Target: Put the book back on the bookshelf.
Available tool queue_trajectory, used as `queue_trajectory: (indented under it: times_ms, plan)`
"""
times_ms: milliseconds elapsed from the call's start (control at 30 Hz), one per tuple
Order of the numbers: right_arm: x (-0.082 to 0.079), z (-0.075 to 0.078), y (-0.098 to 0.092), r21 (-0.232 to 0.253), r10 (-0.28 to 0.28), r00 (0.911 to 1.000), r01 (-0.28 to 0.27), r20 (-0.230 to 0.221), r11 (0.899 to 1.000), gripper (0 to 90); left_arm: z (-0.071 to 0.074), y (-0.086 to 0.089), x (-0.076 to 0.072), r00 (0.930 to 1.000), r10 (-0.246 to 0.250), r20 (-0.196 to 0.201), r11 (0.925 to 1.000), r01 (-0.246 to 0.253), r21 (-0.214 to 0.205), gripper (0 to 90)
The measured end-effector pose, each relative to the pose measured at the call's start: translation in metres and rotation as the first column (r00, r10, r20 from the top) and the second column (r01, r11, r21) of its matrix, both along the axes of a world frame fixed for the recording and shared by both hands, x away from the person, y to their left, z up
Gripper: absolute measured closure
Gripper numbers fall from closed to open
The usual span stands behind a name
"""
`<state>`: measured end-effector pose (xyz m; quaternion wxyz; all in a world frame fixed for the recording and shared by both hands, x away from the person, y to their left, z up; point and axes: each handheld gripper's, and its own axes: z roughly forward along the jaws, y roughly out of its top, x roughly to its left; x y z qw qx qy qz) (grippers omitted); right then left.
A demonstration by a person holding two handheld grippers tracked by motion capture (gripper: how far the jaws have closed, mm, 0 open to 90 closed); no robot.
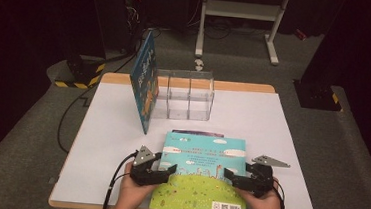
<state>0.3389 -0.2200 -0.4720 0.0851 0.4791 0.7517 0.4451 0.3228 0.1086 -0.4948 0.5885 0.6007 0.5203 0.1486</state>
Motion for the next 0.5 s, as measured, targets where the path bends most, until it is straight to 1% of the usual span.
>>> queue_trajectory:
  times_ms: [33, 67, 100, 133, 167, 200, 233, 267, 300, 333, 367, 400, 467, 500]
  plan:
    - [0.002, 0.002, 0.000, 0.004, 0.005, 1.0000, -0.005, 0.006, 1.000, 18.7, -0.001, -0.003, 0.001, 0.9999, -0.004, 0.011, 0.9995, 0.003, 0.032, 27.2]
    - [0.004, 0.003, 0.000, 0.011, 0.015, 0.9998, -0.015, 0.012, 1.000, 19.8, 0.001, -0.005, 0.001, 0.9971, -0.076, 0.008, 0.9969, 0.076, -0.019, 30.3]
    - [0.006, 0.004, 0.002, 0.008, 0.023, 0.9995, -0.024, 0.022, 1.000, 20.0, 0.002, -0.011, 0.001, 0.9955, -0.095, 0.006, 0.9951, 0.095, -0.029, 38.9]
    - [0.007, 0.005, 0.003, 0.002, 0.022, 0.9996, -0.022, 0.019, 1.000, 19.9, 0.002, -0.017, -0.001, 0.9959, -0.084, 0.034, 0.9960, 0.083, 0.033, 35.6]
    - [0.008, 0.005, 0.003, -0.001, 0.024, 0.9996, -0.024, 0.015, 1.000, 19.8, 0.004, -0.021, -0.001, 0.9955, -0.065, 0.070, 0.9957, 0.060, 0.071, 35.3]
    - [0.009, 0.003, 0.002, 0.009, 0.022, 0.9997, -0.022, -0.002, 1.000, 19.7, 0.006, -0.020, -0.001, 0.9951, -0.053, 0.084, 0.9968, 0.048, 0.064, 33.8]
    - [0.009, 0.000, 0.001, 0.022, 0.020, 0.9997, -0.019, -0.012, 1.000, 19.8, 0.009, -0.016, 0.000, 0.9965, -0.044, 0.071, 0.9985, 0.042, 0.036, 32.3]
    - [0.008, -0.001, -0.002, 0.025, 0.021, 0.9998, -0.021, 0.006, 0.999, 19.6, 0.010, -0.012, 0.002, 0.9977, -0.034, 0.058, 0.9992, 0.032, 0.025, 30.4]
    - [0.006, -0.002, -0.003, 0.010, 0.015, 0.9999, -0.015, 0.003, 1.000, 19.4, 0.009, -0.006, 0.001, 0.9982, -0.019, 0.057, 0.9996, 0.018, 0.021, 29.0]
    - [0.006, -0.004, -0.006, 0.004, 0.011, 0.9999, -0.011, -0.010, 1.000, 19.0, 0.009, 0.000, 0.000, 0.9983, -0.007, 0.058, 1.0000, 0.007, 0.003, 28.8]
    - [0.005, -0.005, -0.009, 0.002, 0.009, 1.0000, -0.009, 0.001, 1.000, 19.1, 0.009, 0.006, -0.002, 0.9986, 0.003, 0.053, 1.0000, -0.002, -0.009, 28.7]
    - [0.002, -0.005, -0.011, -0.018, -0.002, 0.9996, 0.002, 0.029, 1.000, 19.2, 0.008, 0.011, -0.004, 0.9992, 0.008, 0.038, 0.9999, -0.007, -0.015, 28.0]
    - [-0.002, -0.002, -0.016, -0.050, -0.025, 0.9986, 0.027, 0.046, 0.998, 19.8, 0.005, 0.018, -0.009, 1.0000, 0.006, 0.000, 0.9985, -0.006, -0.055, 25.7]
    - [-0.003, -0.002, -0.018, -0.048, -0.030, 0.9985, 0.033, 0.045, 0.998, 19.9, 0.003, 0.020, -0.012, 0.9999, 0.003, -0.012, 0.9977, -0.004, -0.068, 24.6]
